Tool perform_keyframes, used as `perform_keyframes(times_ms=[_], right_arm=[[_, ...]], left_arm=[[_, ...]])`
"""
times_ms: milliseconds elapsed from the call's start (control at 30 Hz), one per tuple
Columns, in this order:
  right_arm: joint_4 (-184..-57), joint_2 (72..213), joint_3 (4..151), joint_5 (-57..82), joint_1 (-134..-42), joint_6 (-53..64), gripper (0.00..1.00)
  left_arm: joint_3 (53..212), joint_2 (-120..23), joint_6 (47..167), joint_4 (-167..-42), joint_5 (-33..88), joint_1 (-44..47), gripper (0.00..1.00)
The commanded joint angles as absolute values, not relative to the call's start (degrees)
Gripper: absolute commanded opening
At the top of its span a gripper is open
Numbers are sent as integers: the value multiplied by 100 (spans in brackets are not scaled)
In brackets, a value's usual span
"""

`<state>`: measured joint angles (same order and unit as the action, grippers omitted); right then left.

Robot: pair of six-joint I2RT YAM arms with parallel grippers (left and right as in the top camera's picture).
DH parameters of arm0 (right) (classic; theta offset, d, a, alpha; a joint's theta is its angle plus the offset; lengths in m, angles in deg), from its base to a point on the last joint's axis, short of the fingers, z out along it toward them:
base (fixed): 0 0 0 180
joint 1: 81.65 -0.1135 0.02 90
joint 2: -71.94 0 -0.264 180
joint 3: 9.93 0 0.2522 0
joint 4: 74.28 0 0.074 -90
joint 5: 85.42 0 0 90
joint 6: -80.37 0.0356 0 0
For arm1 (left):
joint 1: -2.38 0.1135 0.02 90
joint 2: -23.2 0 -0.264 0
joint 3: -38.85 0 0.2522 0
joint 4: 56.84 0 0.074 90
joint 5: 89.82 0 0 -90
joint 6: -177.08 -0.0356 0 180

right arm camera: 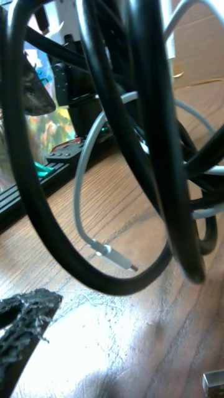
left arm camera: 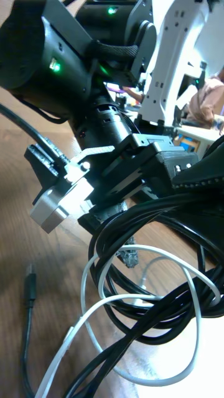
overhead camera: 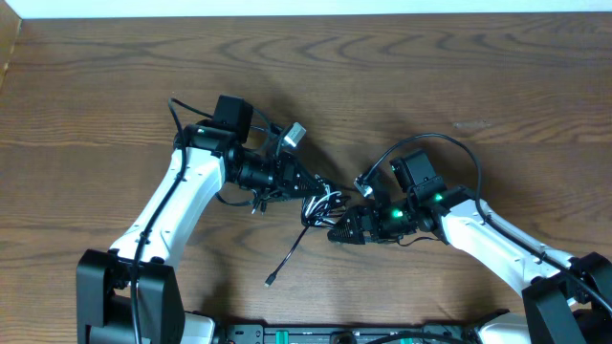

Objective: Untangle cables

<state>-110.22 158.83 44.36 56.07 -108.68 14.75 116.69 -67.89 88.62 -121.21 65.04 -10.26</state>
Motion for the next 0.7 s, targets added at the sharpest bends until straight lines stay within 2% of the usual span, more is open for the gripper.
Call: perform_keyframes(times_ms=[0,667], right_arm=[[-11011,15883,4419,5613,-10949,1407,85],[-11011,15883,4419,5572,-10946,1403,81]], left_arm=[[11658,-6745,8360,-12139,6727,-1022,8],[11658,-6745,8279,-12323,6727,-1022,8]])
